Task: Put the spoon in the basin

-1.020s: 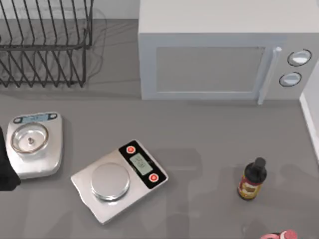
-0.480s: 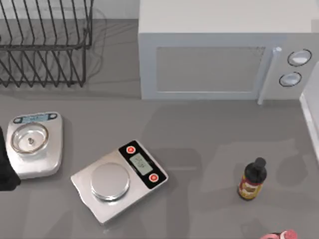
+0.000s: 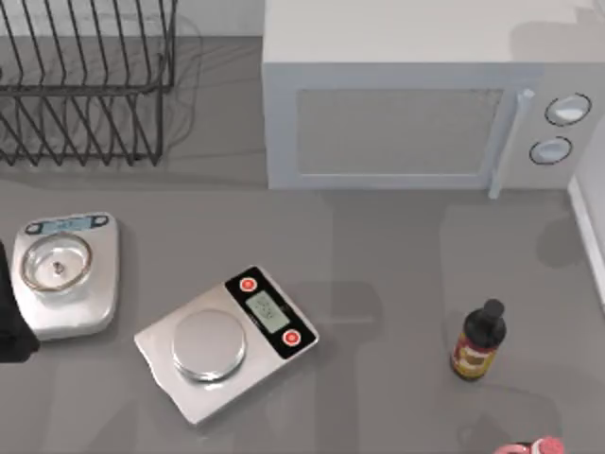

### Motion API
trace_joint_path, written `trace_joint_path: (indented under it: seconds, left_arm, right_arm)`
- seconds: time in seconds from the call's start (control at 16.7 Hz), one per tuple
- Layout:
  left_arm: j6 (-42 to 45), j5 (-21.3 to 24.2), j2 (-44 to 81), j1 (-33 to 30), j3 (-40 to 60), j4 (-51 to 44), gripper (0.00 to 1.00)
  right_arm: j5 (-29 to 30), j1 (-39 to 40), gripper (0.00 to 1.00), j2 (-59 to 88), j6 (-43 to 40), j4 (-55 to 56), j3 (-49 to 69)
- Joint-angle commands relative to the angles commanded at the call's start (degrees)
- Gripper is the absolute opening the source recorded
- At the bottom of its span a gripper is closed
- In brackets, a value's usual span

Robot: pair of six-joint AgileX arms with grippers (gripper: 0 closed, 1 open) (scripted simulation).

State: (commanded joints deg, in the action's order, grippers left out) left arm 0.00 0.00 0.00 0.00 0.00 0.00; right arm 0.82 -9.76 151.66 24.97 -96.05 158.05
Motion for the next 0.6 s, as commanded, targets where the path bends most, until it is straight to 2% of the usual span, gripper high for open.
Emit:
trace_joint_path:
  seconds: [0.24, 0.6]
  left_arm:
    - [0.0, 0.0, 0.0, 0.0, 0.0, 0.0, 1.0]
    - [0.0, 0.0, 0.0, 0.0, 0.0, 0.0, 1.0]
  right_arm:
    - [0.05, 0.51, 0.0, 5.25, 0.19, -1.41, 7.83]
    - [0.01, 0.19, 0.0, 5.35, 0.29, -1.2, 7.97]
